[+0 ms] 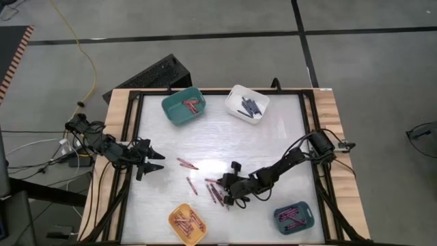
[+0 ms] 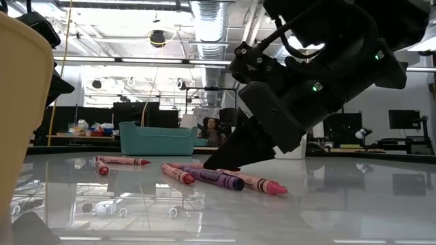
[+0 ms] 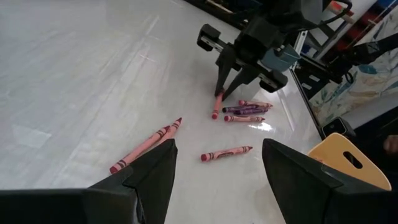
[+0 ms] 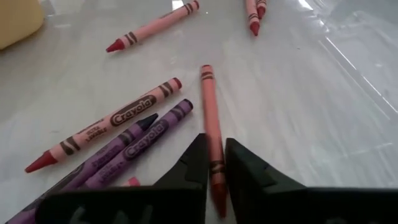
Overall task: Sort crayons
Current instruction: Put the red crayon into the top green bin
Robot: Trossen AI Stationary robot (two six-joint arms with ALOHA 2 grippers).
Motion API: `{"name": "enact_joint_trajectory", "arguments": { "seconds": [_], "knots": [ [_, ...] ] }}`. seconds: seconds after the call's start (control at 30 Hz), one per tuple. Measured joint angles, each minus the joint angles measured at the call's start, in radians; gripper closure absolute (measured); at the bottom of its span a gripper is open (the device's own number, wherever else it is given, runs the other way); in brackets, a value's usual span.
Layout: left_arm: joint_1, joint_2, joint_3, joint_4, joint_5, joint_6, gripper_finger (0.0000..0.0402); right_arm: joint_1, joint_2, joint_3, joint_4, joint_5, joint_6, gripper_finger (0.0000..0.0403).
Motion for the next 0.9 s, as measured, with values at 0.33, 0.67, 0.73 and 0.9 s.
{"name": "enact_joint_trajectory", "arguments": {
  "seconds": [0.33,0.67,0.73,0.9],
  "knots": [
    [0.000,0.000,0.000,0.000,0.001,0.000,0.0174,-0.003,0.001,-0.002,0.007,0.024,0.050,0.0397],
    [0.000,0.000,0.000,0.000,0.000,0.000,0.0174,-0.017,0.005,-0.004,0.090,0.036,0.079,0.0398],
    [0.000,0.000,0.000,0.000,0.001,0.000,0.0174,-0.027,0.007,-0.004,0.111,0.034,0.079,0.0398],
    [0.000,0.000,0.000,0.000,0.001,0.000,0.0174,-0.060,0.008,0.012,0.129,0.037,0.069,0.0398]
  ]
}}
